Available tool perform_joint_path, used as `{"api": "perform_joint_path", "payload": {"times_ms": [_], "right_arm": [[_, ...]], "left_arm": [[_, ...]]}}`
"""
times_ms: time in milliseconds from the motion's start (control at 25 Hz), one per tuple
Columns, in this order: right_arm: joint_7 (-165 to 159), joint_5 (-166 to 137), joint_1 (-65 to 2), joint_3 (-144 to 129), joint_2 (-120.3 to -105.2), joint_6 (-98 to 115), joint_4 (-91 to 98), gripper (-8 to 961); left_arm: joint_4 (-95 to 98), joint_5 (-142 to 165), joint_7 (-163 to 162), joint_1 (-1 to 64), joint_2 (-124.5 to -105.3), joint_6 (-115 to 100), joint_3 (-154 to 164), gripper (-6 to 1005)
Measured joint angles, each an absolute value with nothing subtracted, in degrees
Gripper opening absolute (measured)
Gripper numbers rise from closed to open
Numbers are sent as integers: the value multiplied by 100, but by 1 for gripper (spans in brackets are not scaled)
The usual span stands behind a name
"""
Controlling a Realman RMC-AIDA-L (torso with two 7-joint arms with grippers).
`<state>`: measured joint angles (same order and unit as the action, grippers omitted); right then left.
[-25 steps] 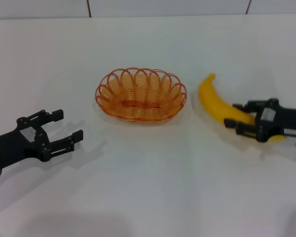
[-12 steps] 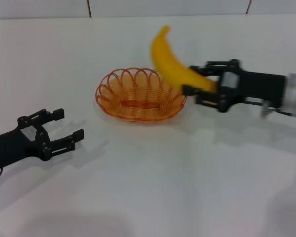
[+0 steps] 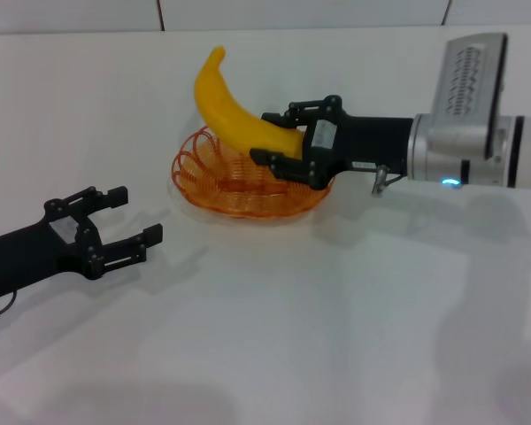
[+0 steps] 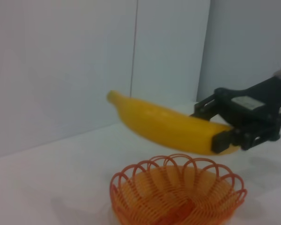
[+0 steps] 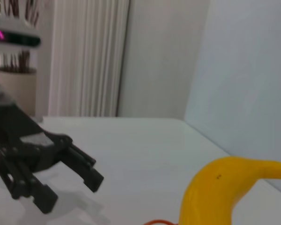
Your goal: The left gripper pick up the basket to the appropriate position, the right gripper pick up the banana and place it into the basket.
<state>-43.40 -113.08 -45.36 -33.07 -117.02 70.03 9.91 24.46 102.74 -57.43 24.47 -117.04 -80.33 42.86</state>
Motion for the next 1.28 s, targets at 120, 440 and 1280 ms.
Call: {"api": "perform_joint_path", "payload": {"times_ms": [120, 440, 1280], "right_arm": [[-4202, -11307, -4577, -3314, -11711, 6898, 872, 485], [-4183, -11318, -4560, -3368, -11718, 6932, 830, 524], [-5221, -11001, -3063, -3337, -11570, 8951, 2571, 846]], "left_arm": [[2445, 10275, -5745, 2469, -11709, -8034, 4307, 829], [2385, 10275, -5734, 2473, -11703, -8033, 4298, 829], [2380, 10275, -5707, 2404, -11698, -8033, 4271, 830]]}}
